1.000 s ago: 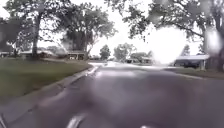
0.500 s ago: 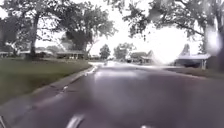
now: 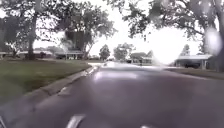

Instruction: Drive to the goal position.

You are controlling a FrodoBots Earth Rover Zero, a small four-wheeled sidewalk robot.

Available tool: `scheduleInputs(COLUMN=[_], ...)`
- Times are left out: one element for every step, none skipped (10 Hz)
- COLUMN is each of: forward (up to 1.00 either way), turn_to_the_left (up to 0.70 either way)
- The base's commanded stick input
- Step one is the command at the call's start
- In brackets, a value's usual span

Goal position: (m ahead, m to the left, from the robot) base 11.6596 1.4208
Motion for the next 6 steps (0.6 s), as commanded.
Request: scheduleInputs(forward=[0.50, 0.50, 0.50, 0.50, 0.50, 0.50], turn_to_the_left=[0.00, 0.00, 0.00, 0.00, 0.00, 0.00])
